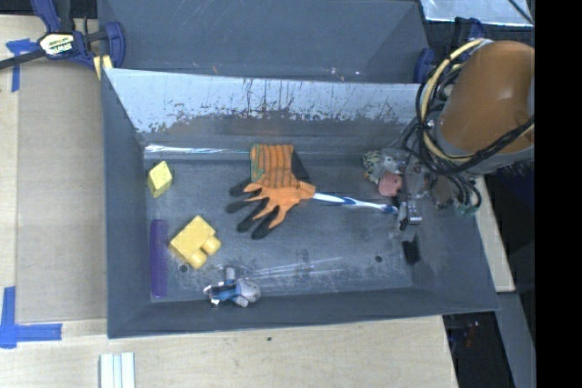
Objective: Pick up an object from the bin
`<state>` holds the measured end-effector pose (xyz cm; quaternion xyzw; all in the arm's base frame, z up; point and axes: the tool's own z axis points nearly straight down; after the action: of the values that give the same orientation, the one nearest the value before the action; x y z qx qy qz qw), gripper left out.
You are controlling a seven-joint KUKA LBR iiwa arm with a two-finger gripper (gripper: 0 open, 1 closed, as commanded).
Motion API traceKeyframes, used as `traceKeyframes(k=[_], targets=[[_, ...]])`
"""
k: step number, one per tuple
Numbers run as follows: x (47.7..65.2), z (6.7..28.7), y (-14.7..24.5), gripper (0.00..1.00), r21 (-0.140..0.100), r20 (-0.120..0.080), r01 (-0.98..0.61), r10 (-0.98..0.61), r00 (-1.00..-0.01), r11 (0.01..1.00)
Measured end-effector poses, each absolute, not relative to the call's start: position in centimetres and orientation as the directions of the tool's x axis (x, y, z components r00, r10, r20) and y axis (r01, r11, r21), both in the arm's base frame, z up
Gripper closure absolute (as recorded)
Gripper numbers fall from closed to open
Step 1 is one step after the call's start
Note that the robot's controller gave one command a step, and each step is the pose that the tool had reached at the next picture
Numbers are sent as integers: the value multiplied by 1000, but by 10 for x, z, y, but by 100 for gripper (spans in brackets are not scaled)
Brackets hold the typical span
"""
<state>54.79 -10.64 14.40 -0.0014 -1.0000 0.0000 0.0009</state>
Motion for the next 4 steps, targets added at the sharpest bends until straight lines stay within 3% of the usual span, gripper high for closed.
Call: traceKeyframes(k=[1,2,3,4], targets=[[550,146,-106,0,-1,-4,0,0,-1000,1000],[627,67,-114,0,-1,0,-64,-64,-998,998],[615,86,-32,0,-2,-11,-21,-21,-1000,1000],[606,97,-96,0,-4,-9,-2,-2,-1000,1000]])
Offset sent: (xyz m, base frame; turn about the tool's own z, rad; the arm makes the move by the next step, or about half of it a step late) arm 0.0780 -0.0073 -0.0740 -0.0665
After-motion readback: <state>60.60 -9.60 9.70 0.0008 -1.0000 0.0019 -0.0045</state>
